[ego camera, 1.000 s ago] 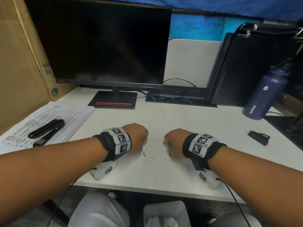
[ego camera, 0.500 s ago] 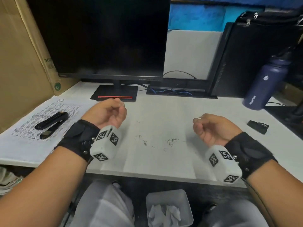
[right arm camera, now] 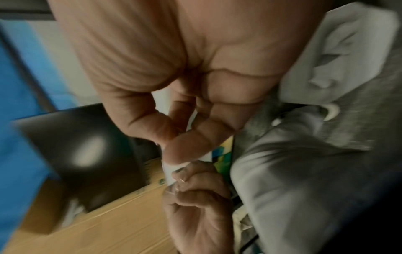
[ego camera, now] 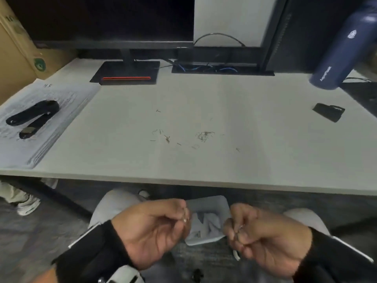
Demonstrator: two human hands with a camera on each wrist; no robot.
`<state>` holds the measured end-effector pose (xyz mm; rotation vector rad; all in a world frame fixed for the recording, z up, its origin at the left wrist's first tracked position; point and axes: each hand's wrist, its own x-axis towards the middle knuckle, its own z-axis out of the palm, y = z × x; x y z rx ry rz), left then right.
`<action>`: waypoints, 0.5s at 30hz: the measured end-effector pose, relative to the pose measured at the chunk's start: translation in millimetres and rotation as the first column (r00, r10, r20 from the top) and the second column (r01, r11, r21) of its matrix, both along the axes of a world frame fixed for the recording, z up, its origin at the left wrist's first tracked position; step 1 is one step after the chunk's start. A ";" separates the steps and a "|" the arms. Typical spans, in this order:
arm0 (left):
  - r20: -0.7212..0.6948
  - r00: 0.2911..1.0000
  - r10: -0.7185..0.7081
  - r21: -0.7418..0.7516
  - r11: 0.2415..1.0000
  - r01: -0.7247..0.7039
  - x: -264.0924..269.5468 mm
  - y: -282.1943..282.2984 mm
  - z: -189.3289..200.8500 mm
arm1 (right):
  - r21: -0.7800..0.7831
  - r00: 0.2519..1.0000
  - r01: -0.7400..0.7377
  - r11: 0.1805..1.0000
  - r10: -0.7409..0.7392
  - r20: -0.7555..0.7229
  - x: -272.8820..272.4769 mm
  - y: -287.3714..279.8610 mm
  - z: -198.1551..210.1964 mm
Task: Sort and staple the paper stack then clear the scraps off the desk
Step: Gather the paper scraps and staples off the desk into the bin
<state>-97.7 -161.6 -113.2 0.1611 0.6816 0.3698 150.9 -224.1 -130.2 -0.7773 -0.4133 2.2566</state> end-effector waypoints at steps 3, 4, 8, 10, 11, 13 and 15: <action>-0.211 0.977 -0.008 0.001 1.000 0.008 10.1 13.1 -45.0 | -0.165 0.987 0.027 0.986 0.000 0.159 -9.8 5.0 -46.8; -0.302 0.953 0.003 0.003 1.000 -0.002 13.2 21.1 -65.8 | -0.220 0.977 0.053 0.974 -0.004 0.214 -12.2 11.3 -65.1; -0.565 0.817 0.113 0.017 0.992 -0.125 29.4 53.3 -147.0 | -0.323 0.899 0.268 0.908 -0.115 0.423 -12.0 51.4 -136.3; -0.641 0.761 0.097 0.017 0.994 -0.112 40.0 64.1 -180.2 | -0.315 0.851 0.353 0.881 -0.163 0.499 -9.9 70.9 -161.0; -0.648 0.758 0.069 0.026 0.997 -0.068 44.6 69.2 -196.5 | -0.308 0.828 0.385 0.870 -0.178 0.531 -8.8 78.2 -173.8; -0.650 0.760 0.019 0.049 0.999 0.017 55.9 79.3 -220.4 | -0.302 0.801 0.424 0.854 -0.198 0.566 -8.5 91.7 -194.6; -0.687 0.726 -0.039 0.086 0.987 0.134 63.8 87.4 -244.8 | -0.333 0.744 0.468 0.819 -0.161 0.649 -4.4 97.5 -211.1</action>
